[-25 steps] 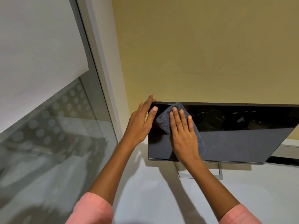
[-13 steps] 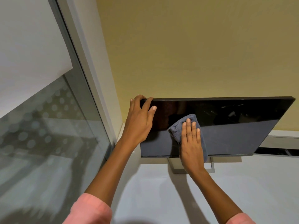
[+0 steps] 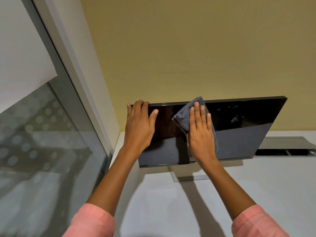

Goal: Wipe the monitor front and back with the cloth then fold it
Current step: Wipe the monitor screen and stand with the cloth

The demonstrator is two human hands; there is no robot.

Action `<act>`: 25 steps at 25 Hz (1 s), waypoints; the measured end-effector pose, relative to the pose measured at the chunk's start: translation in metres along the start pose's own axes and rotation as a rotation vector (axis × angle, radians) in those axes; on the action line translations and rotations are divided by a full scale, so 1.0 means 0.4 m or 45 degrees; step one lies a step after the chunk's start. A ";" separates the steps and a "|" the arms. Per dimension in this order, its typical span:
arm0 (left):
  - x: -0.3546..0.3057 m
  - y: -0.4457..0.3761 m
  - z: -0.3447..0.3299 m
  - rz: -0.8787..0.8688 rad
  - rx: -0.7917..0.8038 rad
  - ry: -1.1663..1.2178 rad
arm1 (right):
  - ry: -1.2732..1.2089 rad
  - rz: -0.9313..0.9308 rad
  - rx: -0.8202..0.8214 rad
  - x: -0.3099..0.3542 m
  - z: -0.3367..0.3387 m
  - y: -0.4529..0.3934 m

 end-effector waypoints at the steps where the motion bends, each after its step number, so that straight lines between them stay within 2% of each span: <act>1: -0.008 -0.002 -0.005 -0.021 0.014 -0.016 | -0.001 -0.055 0.002 -0.020 0.003 0.003; 4: -0.033 -0.003 -0.028 -0.131 0.083 -0.052 | -0.041 -0.243 0.085 -0.069 -0.007 0.036; 7: -0.056 -0.009 -0.055 -0.211 0.124 -0.107 | -0.061 -0.316 0.150 -0.086 -0.045 0.099; 11: -0.078 -0.018 -0.079 -0.275 0.141 -0.163 | -0.066 -0.214 0.205 -0.025 -0.095 0.144; 15: -0.080 -0.023 -0.077 -0.282 0.130 -0.166 | -0.178 -0.106 0.136 0.026 -0.073 0.085; 19: -0.082 -0.027 -0.078 -0.272 0.165 -0.191 | -0.158 -0.134 0.084 -0.044 -0.025 0.020; 25: -0.125 -0.049 -0.097 -0.266 0.210 -0.180 | -0.144 -0.380 0.119 -0.189 -0.001 0.030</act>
Point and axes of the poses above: each hand's wrist, its own y-axis away from the middle knuckle, its own z-axis out of the back of the hand, x = y × z, the point moved 3 cm from there along -y, towards the middle knuckle, and after that the axes turned 1 degree about x, right-handed, at the moved point
